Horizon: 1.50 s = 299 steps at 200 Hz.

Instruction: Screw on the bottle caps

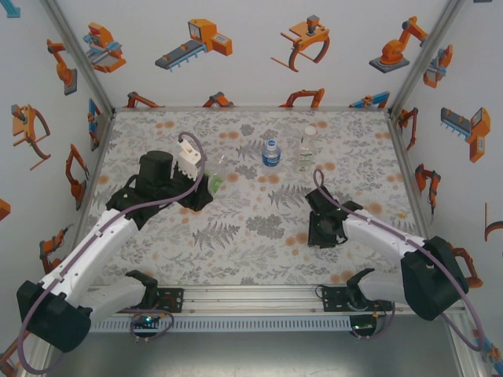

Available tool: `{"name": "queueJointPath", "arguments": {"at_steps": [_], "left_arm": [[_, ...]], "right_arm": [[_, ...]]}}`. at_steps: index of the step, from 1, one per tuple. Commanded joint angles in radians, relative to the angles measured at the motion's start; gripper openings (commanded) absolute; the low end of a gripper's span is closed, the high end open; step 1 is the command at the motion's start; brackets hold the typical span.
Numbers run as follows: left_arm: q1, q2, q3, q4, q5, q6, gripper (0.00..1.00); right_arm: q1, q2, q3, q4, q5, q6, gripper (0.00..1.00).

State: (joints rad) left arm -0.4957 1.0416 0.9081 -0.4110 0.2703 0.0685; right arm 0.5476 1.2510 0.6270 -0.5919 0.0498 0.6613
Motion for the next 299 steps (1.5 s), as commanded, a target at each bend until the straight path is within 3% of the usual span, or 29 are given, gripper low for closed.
{"name": "queueJointPath", "arguments": {"at_steps": [1, 42, 103, 157, 219, 299], "left_arm": [[0.006, 0.003, 0.016, 0.009, -0.002, 0.025, 0.14], [0.006, -0.011, 0.009, 0.011, -0.055, 0.024, 0.14], [0.01, -0.013, 0.005, 0.014, -0.066, 0.022, 0.14], [0.011, -0.012, 0.002, 0.015, -0.066, 0.022, 0.14], [0.012, -0.005, 0.008, 0.017, -0.057, 0.022, 0.14], [0.014, 0.001, 0.009, 0.015, -0.057, 0.02, 0.14]], "right_arm": [[0.015, 0.028, 0.069, -0.001, -0.02, 0.0, 0.36], [0.098, 0.149, 0.211, -0.004, 0.0, 0.003, 0.36], [0.296, 0.469, 0.556, -0.078, 0.061, -0.025, 0.36], [0.382, 0.674, 0.731, -0.077, 0.033, 0.004, 0.36], [0.394, 0.687, 0.734, -0.075, 0.041, 0.018, 0.45], [0.394, 0.627, 0.745, -0.081, 0.044, 0.013, 0.46]]}}
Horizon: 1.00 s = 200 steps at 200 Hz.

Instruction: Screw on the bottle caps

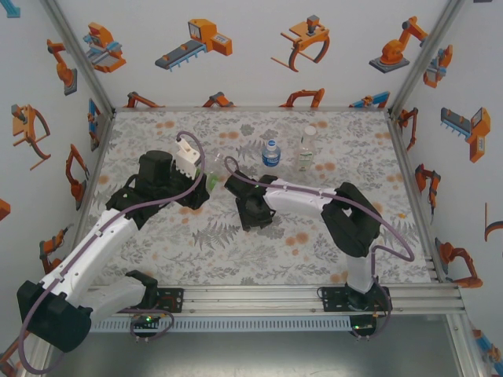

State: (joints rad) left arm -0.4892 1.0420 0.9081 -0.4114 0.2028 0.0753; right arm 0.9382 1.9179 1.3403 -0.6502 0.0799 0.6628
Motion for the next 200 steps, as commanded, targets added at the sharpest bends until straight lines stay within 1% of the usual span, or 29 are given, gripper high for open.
{"name": "queueJointPath", "arguments": {"at_steps": [1, 43, 79, 200], "left_arm": [[0.008, 0.0, 0.009, 0.015, 0.01, 0.013, 0.14], [0.008, 0.004, 0.011, 0.014, 0.01, 0.011, 0.14], [0.008, 0.006, 0.011, 0.013, 0.009, 0.01, 0.14], [0.012, 0.012, 0.015, 0.008, 0.009, 0.009, 0.14]], "right_arm": [[0.003, -0.04, 0.032, -0.022, 0.013, 0.012, 0.46], [0.005, -0.038, 0.03, -0.002, -0.003, 0.014, 0.44], [0.004, -0.025, 0.03, 0.011, -0.022, 0.014, 0.41], [0.004, -0.004, 0.026, 0.017, -0.029, 0.015, 0.41]]}}
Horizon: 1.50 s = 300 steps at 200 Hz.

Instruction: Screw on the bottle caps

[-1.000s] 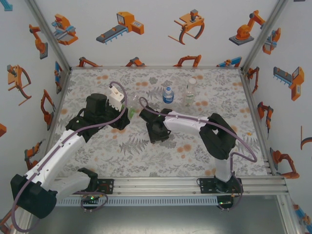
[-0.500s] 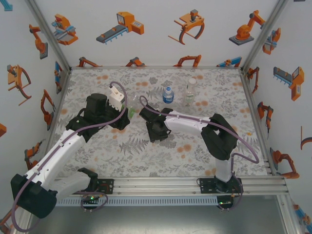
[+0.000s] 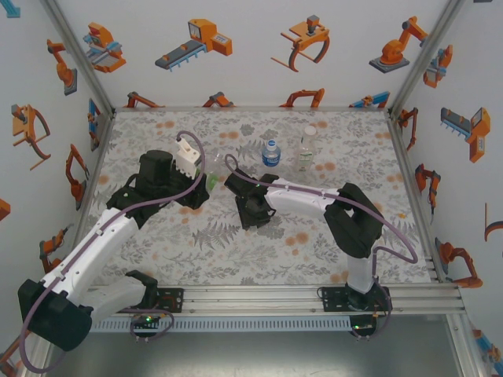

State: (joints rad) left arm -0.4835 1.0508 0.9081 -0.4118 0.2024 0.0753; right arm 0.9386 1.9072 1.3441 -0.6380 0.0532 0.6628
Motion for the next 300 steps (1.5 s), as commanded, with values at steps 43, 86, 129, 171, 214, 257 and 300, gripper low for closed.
{"name": "queueJointPath", "arguments": {"at_steps": [43, 86, 129, 171, 214, 257, 300], "left_arm": [[0.008, 0.009, 0.017, 0.007, 0.008, 0.009, 0.14], [0.01, 0.02, 0.023, 0.001, 0.007, 0.008, 0.14], [0.011, 0.031, 0.028, -0.007, 0.009, 0.009, 0.14], [0.017, 0.04, 0.032, -0.002, 0.014, 0.008, 0.14], [0.022, 0.048, 0.035, -0.004, 0.024, 0.005, 0.14], [0.023, 0.051, 0.035, -0.004, 0.025, 0.003, 0.14], [0.023, 0.052, 0.035, -0.004, 0.028, 0.002, 0.14]], "right_arm": [[0.005, 0.015, 0.015, 0.005, -0.003, 0.015, 0.42], [0.004, 0.029, 0.005, 0.021, -0.013, 0.018, 0.42], [0.005, 0.052, -0.012, 0.038, -0.024, 0.023, 0.42], [0.005, 0.048, 0.001, 0.024, -0.013, 0.013, 0.42], [0.004, 0.018, 0.073, -0.05, 0.047, -0.029, 0.43], [0.004, 0.002, 0.079, -0.067, 0.064, -0.034, 0.46], [0.005, 0.016, 0.05, -0.067, 0.06, -0.025, 0.48]]}}
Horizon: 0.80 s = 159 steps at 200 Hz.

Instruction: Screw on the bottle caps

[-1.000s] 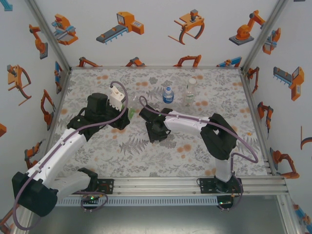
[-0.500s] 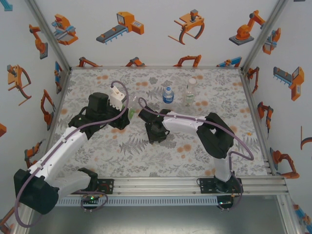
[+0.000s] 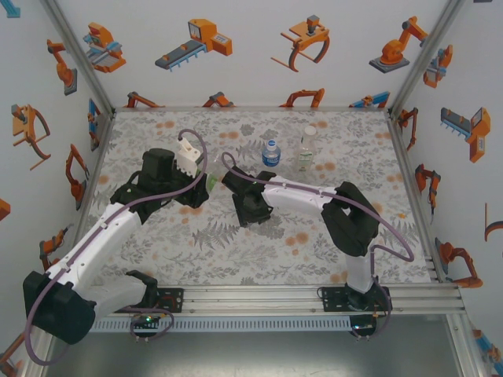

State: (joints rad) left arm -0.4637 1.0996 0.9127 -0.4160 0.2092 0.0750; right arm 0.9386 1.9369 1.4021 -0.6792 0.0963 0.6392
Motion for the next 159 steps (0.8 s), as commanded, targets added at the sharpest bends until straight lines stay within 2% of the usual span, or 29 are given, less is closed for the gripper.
{"name": "queueJointPath", "arguments": {"at_steps": [1, 159], "left_arm": [[0.004, 0.003, 0.03, 0.0, 0.021, 0.003, 0.14], [0.005, 0.008, 0.034, -0.006, 0.019, 0.002, 0.14]], "right_arm": [[0.005, -0.013, -0.01, -0.026, 0.016, -0.001, 0.48], [0.005, 0.011, -0.05, 0.025, -0.017, 0.016, 0.47]]}}
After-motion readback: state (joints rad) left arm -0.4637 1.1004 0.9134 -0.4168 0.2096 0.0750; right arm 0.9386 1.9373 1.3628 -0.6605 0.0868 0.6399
